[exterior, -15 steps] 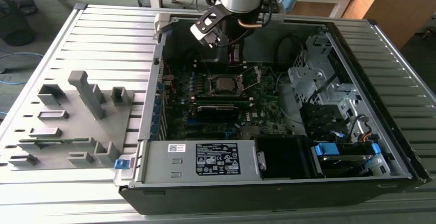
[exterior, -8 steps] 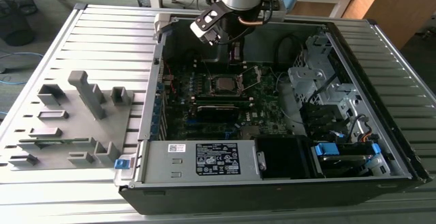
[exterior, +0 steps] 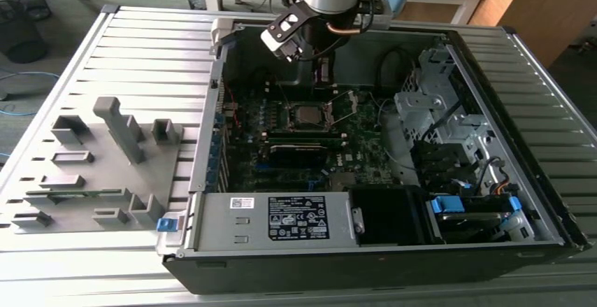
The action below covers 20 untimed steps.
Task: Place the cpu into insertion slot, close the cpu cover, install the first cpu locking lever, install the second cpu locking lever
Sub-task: 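Close the cpu cover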
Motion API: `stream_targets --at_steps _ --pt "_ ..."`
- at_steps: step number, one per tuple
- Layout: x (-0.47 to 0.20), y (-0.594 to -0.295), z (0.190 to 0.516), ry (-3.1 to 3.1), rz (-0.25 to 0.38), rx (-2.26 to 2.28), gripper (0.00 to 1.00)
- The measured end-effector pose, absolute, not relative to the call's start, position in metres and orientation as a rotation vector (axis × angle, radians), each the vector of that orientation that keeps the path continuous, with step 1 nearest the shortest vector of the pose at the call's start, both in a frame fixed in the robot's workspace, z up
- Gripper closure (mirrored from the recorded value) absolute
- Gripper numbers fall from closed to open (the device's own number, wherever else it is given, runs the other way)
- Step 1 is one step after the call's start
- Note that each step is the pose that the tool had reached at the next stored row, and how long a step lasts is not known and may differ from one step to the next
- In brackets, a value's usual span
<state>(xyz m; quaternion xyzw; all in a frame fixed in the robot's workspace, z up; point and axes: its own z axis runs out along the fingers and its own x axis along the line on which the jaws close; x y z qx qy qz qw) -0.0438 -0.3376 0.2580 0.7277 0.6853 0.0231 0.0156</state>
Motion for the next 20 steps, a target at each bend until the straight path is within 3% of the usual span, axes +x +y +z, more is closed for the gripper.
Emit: stream_targets --at_steps 20 --pt "-0.0376 -0.3376 0.2590 2.132 0.072 2.264 0.89"
